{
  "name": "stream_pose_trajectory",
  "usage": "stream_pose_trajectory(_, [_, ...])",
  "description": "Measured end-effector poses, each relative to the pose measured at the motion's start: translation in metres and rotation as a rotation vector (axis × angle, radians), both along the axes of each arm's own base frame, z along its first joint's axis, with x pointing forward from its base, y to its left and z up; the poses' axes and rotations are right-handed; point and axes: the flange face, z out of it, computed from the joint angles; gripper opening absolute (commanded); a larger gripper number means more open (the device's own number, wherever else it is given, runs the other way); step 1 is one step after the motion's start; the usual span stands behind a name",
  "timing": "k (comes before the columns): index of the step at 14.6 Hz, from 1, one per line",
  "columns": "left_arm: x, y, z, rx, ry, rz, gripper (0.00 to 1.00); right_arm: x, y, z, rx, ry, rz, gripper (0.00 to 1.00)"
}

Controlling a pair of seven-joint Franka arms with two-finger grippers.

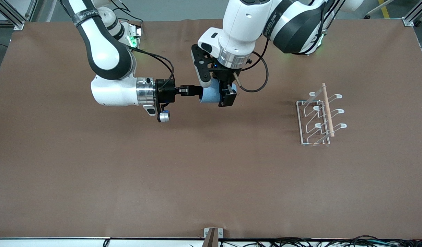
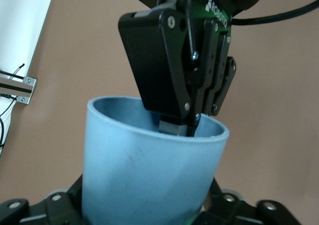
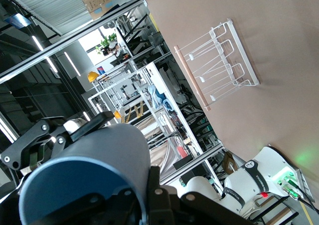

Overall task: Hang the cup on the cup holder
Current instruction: 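Carry the cup with the left gripper while the right gripper withdraws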

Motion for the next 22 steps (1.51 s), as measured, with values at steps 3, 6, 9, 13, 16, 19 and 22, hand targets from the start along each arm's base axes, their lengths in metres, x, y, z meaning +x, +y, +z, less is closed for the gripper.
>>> stream_pose_trajectory(3, [0.000,0.000,-0.002,0.006,0.001,-0.014,0.67,0.000,0.000,0.000,0.001,0.001,0.000,0.57])
stream_pose_trajectory(6, [-0.001,0.000,-0.005,0.019,0.006,-0.047,0.67,-0.001,0.001,0.001,0.004,-0.001,0.002,0.98])
stream_pose_trajectory(9, [-0.001,0.003,-0.010,0.044,0.025,-0.074,0.67,0.000,0.003,0.006,0.010,-0.007,0.004,1.00])
stream_pose_trajectory(13, [0.001,0.010,-0.011,0.074,0.050,-0.070,0.67,0.003,-0.003,0.006,0.007,-0.009,-0.006,1.00])
stream_pose_trajectory(16, [0.010,0.030,-0.018,0.176,0.056,-0.081,0.68,0.018,-0.027,0.008,-0.025,-0.039,-0.030,1.00])
stream_pose_trajectory(19, [0.031,0.065,-0.026,0.327,0.028,-0.083,0.68,0.040,-0.075,0.003,-0.167,-0.116,-0.014,1.00])
stream_pose_trajectory(22, [0.061,0.109,-0.035,0.506,-0.019,-0.123,0.69,0.055,-0.128,-0.010,-0.375,-0.198,0.042,1.00])
